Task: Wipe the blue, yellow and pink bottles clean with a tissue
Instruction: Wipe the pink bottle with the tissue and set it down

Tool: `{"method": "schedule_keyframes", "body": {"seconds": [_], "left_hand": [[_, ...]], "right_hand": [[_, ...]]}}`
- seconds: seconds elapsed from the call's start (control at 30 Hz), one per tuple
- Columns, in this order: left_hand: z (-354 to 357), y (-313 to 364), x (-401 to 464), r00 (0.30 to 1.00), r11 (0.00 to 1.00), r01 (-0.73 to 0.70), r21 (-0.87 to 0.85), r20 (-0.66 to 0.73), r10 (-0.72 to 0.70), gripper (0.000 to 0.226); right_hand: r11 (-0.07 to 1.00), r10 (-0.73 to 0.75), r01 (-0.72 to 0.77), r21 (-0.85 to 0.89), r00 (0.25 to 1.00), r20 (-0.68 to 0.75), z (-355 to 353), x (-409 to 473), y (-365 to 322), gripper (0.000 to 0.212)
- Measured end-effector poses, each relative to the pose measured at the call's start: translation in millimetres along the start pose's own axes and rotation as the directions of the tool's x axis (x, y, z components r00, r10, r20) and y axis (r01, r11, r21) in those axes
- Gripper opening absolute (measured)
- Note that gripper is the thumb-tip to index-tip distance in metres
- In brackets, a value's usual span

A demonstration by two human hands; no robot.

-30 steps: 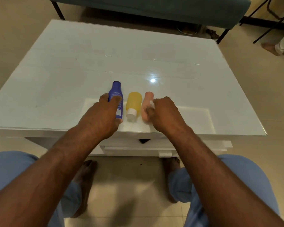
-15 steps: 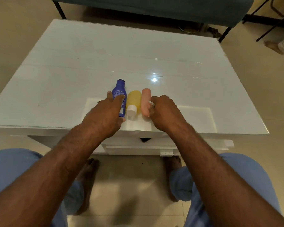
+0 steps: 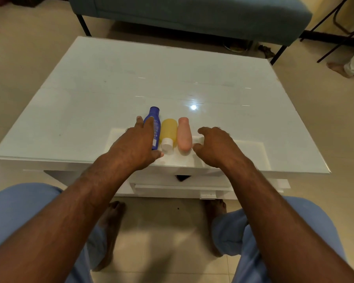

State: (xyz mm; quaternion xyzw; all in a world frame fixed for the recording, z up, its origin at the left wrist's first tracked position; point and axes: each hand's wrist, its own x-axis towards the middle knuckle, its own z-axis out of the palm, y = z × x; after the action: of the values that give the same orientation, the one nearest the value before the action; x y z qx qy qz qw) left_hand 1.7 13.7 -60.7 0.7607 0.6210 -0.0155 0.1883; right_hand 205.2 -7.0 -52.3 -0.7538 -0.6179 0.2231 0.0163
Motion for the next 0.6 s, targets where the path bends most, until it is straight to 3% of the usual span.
{"method": "schedule_keyframes", "body": {"seconds": [0.2, 0.23, 0.3, 0.4, 0.6], "left_hand": [[-2.6, -3.7, -8.1, 1.000, 0.999, 0.016, -0.034, -0.015, -0.016, 0.107], [-1.0, -4.7, -10.4, 1.000, 0.999, 0.020, -0.045, -0.017, -0.021, 0.107], [2.7, -6.6, -14.7, 1.000, 0.997, 0.022, -0.070, -0.019, -0.024, 0.109], [7.4, -7.6, -21.2, 1.000, 0.997, 0.017, -0.073, -0.018, -0.018, 0.111], [4.7, -9.7, -24.0, 0.999, 0.996, 0.031, -0.081, -0.036, -0.034, 0.116]], "right_hand": [[0.989, 0.008, 0.017, 0.146, 0.985, -0.171, -17.1, -5.9, 18.6, 0.059], [0.994, -0.028, 0.043, 0.098, 0.989, -0.148, -14.7, -6.6, 21.2, 0.065], [0.991, -0.104, 0.107, -0.080, 0.994, 0.045, -3.2, -8.5, 23.2, 0.079], [0.964, -0.061, 0.130, -0.230, 0.956, 0.287, 21.6, -15.7, 22.0, 0.095], [0.983, -0.049, 0.088, -0.162, 0.973, 0.227, 17.0, -19.3, 19.8, 0.096]]}}
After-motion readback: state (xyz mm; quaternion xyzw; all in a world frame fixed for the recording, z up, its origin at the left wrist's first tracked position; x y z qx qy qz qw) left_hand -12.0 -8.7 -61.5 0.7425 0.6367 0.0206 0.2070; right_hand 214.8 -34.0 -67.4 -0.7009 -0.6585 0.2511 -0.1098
